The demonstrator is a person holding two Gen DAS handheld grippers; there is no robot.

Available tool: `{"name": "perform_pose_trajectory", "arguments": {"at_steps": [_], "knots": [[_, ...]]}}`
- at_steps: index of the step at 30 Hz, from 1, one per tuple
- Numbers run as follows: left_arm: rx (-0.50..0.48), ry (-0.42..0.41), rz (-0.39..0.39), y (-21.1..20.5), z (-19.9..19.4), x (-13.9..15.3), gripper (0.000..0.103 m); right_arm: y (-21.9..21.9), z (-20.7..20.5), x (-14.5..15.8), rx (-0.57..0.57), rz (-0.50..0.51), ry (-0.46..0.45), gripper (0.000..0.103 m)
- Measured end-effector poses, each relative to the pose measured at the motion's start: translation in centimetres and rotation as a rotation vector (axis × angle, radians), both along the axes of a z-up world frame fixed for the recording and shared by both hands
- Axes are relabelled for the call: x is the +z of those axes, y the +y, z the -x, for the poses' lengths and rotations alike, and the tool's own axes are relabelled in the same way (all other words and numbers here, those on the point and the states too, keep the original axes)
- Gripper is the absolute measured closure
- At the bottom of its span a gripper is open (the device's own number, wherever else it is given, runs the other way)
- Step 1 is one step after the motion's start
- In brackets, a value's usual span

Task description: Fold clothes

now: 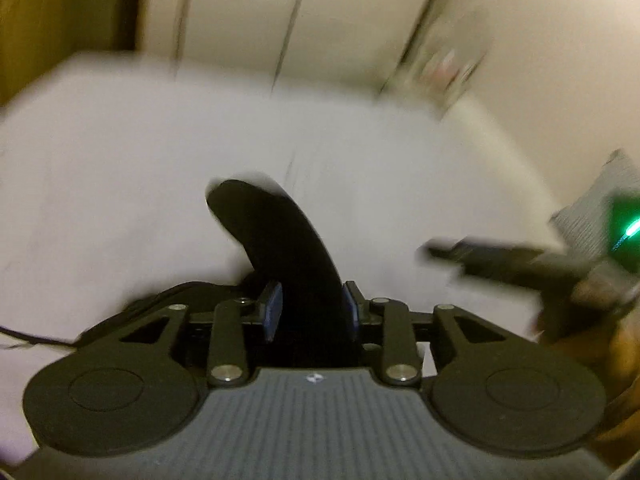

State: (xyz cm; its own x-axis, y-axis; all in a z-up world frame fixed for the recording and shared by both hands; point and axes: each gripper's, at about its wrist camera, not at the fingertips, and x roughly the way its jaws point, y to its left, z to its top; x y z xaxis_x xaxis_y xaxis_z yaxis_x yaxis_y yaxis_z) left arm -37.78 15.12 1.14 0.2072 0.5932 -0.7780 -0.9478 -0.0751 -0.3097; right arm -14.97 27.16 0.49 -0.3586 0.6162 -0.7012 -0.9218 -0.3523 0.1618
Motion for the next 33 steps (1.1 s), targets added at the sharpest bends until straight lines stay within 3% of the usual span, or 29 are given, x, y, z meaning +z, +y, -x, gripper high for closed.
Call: {"name": "perform_pose_trajectory", "arguments": {"at_steps": [3,6,12,13,16,21,26,33], "knots": [[0.099,-0.029,0.165,-3.4,0.2,-6.2,0.077,-0.9,-3.1,-3.7,0.036,0.142,-0.01,0.041],[0.169,-0.037,0.23,-5.7,0.8,-8.3,0.077,-2.6,-3.4,-6.4,0.102,0.223,-0.08,0.04],[0.302,-0.013,0.216,-7.6,-0.5,-7.9,0.073,-3.4,-0.2,-9.5,0.304,0.271,-0.136,0.034],[0.325,-0.005,0.215,-8.6,-0.1,-9.1,0.072,-3.7,0.1,-8.2,0.339,0.264,-0.14,0.034],[0.42,-0.012,0.225,-11.3,0.7,-10.3,0.072,-4.1,2.7,-8.6,0.431,0.254,-0.151,0.032],[0.528,-0.03,0.25,-13.9,1.9,-12.3,0.072,-3.9,4.6,-10.9,0.545,0.263,-0.207,0.032],[0.597,-0.074,0.265,-14.3,3.5,-14.6,0.072,-4.8,7.1,-13.4,0.659,0.249,-0.301,0.032],[0.599,-0.108,0.285,-13.4,6.3,-16.2,0.07,-4.7,9.5,-15.6,0.699,0.254,-0.359,0.032]]}}
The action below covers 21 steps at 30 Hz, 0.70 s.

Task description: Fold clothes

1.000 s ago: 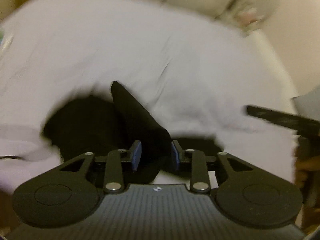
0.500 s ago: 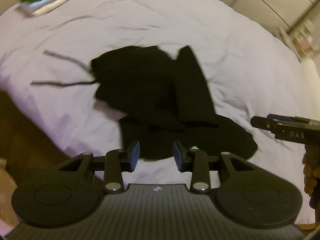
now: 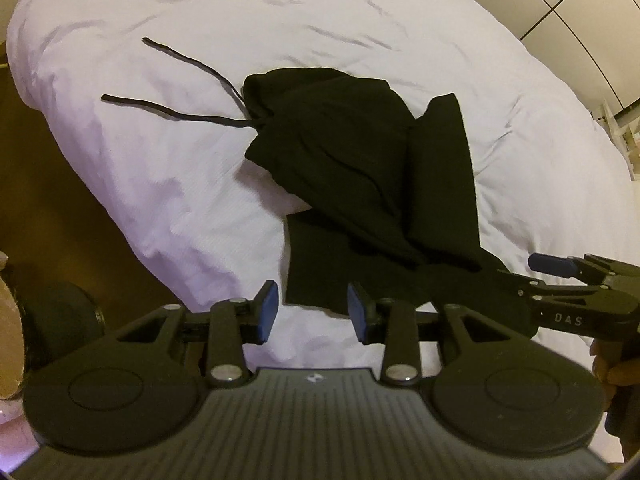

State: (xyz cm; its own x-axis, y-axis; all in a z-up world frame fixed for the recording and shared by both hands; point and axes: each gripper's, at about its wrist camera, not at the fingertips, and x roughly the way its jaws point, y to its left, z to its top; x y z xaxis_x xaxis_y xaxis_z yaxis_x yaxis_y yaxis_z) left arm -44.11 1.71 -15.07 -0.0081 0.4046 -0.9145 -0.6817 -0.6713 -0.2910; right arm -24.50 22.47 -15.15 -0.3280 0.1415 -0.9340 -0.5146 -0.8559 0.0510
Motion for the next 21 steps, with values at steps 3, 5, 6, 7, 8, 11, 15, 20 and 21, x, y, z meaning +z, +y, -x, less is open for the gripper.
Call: {"name": "perform_pose_trajectory", "arguments": {"at_steps": [3,5,6,7,8,11,15,20,21], "knots": [[-0.013,-0.019,0.009,0.5,1.5,-0.6,0.07,-0.2,1.0,-0.7,0.004,-0.003,-0.013,0.032],[-0.031,-0.031,0.009,1.0,2.4,-0.8,0.07,-0.4,1.8,-1.2,0.015,0.005,-0.015,0.032],[-0.041,-0.038,0.011,1.2,2.8,-1.0,0.07,-0.5,2.3,-1.4,0.023,0.01,-0.017,0.032],[-0.054,-0.046,0.015,1.4,3.3,-1.3,0.07,-0.8,2.9,-1.8,0.033,0.011,-0.019,0.032],[-0.063,-0.051,0.02,1.6,3.6,-1.5,0.07,-1.1,3.5,-2.2,0.043,0.013,-0.022,0.032],[-0.085,-0.076,0.042,2.2,5.1,-2.7,0.07,-2.2,5.4,-3.5,0.085,-0.003,-0.019,0.032],[-0.109,-0.103,0.058,2.7,6.9,-4.0,0.068,-4.1,8.5,-5.7,0.178,-0.082,-0.025,0.036],[-0.142,-0.117,0.081,3.2,8.8,-5.4,0.068,-6.6,12.0,-9.3,0.294,-0.185,-0.06,0.038],[-0.145,-0.118,0.085,3.3,9.1,-5.6,0.068,-7.1,12.5,-10.1,0.321,-0.199,-0.074,0.039]]}}
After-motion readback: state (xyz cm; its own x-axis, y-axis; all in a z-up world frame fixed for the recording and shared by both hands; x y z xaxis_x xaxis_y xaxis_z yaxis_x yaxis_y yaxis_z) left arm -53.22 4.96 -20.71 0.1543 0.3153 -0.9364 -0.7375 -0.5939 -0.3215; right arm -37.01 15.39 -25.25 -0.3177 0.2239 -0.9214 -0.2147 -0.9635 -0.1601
